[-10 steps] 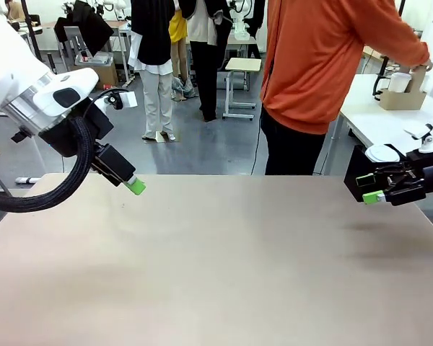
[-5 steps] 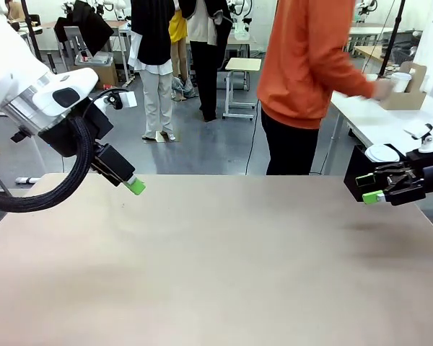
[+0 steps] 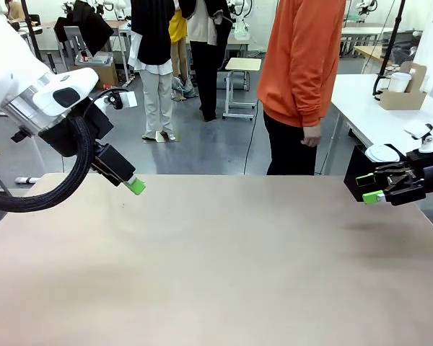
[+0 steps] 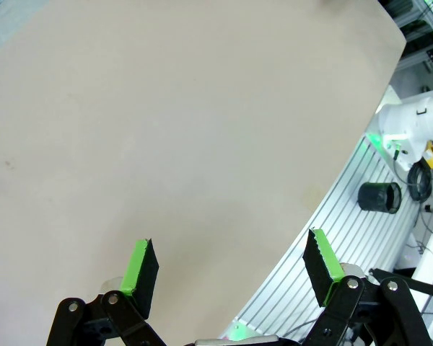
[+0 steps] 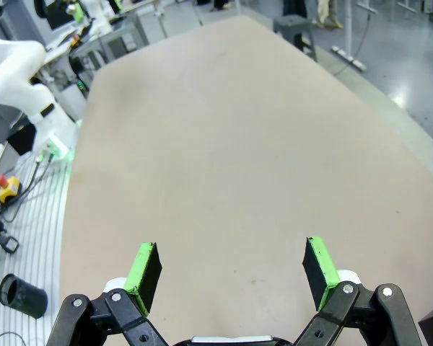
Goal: Pour a drink into a cup and package it in a carrier.
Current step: Insert the held 600 ml Paper Cup into the Cup Carrier.
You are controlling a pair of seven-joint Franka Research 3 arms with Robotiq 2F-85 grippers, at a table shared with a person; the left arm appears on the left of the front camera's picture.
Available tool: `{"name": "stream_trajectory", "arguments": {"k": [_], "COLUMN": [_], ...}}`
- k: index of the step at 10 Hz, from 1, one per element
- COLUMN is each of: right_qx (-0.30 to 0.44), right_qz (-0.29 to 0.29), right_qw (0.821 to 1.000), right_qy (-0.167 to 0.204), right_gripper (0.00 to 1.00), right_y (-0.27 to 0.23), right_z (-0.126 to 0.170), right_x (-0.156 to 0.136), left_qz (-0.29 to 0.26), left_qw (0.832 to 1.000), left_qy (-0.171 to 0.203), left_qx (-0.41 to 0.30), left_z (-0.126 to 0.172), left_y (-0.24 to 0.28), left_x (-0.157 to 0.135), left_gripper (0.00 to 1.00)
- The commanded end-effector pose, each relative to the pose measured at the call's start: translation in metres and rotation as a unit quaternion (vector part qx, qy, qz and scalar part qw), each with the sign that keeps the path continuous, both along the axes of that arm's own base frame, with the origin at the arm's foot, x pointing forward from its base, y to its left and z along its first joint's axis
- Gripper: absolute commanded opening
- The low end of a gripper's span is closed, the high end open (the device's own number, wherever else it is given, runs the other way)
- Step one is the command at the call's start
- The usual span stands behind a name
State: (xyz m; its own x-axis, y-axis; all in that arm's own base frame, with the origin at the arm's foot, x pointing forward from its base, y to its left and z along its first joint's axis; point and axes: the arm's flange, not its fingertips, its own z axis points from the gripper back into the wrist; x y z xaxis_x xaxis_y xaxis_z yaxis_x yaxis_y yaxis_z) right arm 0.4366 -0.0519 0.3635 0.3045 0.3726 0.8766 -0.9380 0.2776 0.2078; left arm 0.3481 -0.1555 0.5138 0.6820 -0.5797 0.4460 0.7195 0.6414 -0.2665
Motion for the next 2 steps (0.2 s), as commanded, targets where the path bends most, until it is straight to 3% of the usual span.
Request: {"name": "stream_trajectory", "arguments": {"k": [1,2], "right_qx": [0.0,0.0], "right_qz": [0.002,0.002], "right_qw": [1.0,1.0], "right_qy": [-0.001,-0.001], "right_gripper": [1.0,1.0], "right_y": [-0.001,-0.001], "right_z": [0.0023,0.0023], "right_x": [0.0005,0.0005], "left_qz": [0.004,0.004], "left_qw": [1.0,1.0], "left_qy": [0.006,0.006], "left_qx": [0.002,0.002], "left_z": [0.0002,0.0002], "left_y": [-0.0012,-0.0012], "left_x": [0.0009,0.0009], "left_gripper": [1.0,1.0]}}
